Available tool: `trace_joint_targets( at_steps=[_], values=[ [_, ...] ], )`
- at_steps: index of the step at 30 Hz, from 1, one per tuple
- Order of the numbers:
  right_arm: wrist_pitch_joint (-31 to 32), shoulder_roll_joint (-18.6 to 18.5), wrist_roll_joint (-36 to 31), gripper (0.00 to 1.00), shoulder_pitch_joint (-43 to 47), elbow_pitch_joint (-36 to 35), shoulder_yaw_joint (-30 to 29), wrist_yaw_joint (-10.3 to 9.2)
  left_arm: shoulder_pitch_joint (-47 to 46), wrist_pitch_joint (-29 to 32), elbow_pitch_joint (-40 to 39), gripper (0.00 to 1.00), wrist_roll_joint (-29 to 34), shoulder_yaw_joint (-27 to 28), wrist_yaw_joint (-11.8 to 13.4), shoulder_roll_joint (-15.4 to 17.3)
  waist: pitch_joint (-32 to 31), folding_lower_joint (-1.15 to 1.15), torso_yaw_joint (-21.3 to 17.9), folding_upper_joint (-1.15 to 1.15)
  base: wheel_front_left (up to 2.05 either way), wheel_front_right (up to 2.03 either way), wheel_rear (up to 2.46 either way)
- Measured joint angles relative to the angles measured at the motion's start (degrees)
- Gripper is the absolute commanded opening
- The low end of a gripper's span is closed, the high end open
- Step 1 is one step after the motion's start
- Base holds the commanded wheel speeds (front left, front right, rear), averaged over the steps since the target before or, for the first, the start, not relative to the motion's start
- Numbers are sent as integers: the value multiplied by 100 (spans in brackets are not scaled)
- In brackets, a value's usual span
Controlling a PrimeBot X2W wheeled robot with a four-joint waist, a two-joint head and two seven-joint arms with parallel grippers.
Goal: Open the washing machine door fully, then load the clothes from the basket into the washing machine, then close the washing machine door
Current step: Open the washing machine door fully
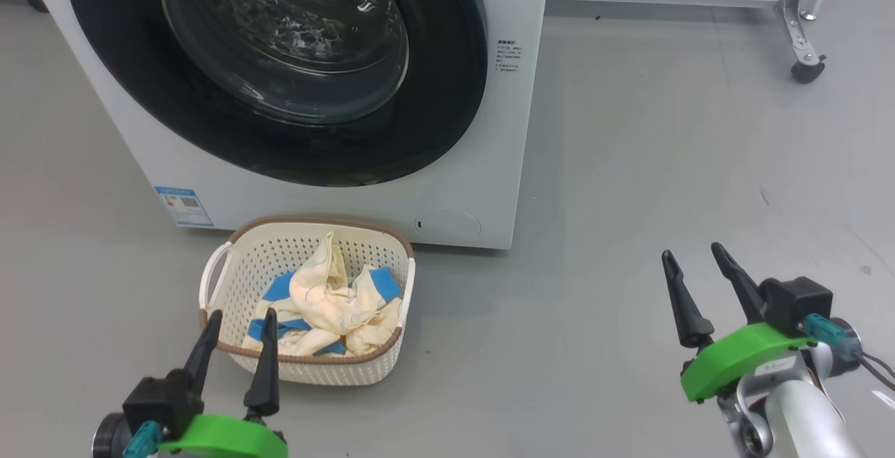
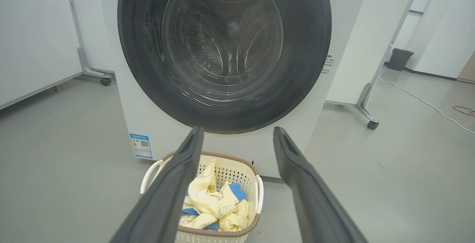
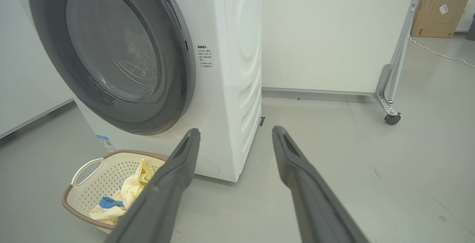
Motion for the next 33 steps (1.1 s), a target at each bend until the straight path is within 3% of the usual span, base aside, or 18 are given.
trace_joint_targets(
  at_steps=[33],
  values=[
    [0,0,7,100,1,-2,43,0,2,0,2,100,51,74,-1,-11,25,0,1,0,0,0,0]
  ],
)
